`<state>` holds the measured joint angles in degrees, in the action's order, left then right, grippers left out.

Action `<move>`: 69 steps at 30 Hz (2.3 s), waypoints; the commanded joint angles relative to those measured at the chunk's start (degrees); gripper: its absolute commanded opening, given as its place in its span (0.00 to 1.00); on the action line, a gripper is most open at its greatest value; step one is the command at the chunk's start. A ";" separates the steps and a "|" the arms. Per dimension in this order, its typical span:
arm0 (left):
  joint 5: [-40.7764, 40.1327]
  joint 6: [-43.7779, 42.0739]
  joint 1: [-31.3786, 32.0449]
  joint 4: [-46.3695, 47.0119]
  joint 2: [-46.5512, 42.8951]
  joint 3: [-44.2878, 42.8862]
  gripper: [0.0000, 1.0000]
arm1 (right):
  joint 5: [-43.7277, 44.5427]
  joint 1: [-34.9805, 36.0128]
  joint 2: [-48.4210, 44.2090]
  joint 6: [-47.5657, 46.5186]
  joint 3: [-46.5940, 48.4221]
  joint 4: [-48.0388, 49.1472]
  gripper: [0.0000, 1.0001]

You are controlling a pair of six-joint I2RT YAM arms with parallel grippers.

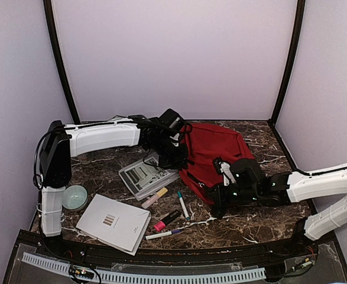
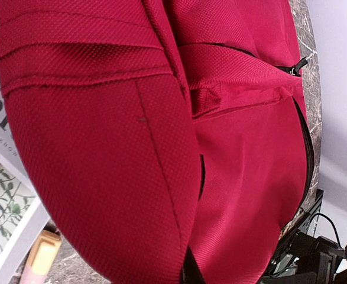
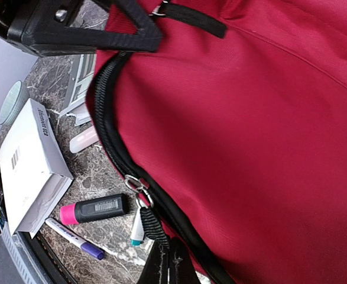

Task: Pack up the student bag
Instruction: Unzip the largest pocket of the student bag, then hold the largest pocket of the student bag.

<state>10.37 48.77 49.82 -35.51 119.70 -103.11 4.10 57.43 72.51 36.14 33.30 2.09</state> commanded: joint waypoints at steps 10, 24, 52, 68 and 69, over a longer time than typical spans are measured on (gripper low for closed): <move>-2.38 -0.10 -2.10 5.23 -12.08 10.60 0.00 | 6.55 -0.96 -12.73 3.54 -5.31 -4.55 0.00; -4.69 -8.17 0.90 2.63 -14.06 10.43 0.06 | -1.76 -1.36 -22.18 4.39 -10.27 6.18 0.00; -0.44 -48.81 5.33 12.09 -24.89 9.77 0.80 | -11.17 -3.29 -17.00 -5.63 -0.11 -8.50 0.00; 18.58 -64.69 5.20 25.57 -24.56 22.66 0.98 | -12.16 -3.29 -15.39 -4.94 2.19 -16.56 0.00; 19.15 -66.02 5.20 25.21 -24.00 22.55 0.98 | -12.81 -3.29 -14.91 -4.94 2.40 -16.70 0.00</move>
<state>20.75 -9.45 55.13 -15.22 98.43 -82.85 -6.68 54.41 56.80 31.75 33.89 -13.82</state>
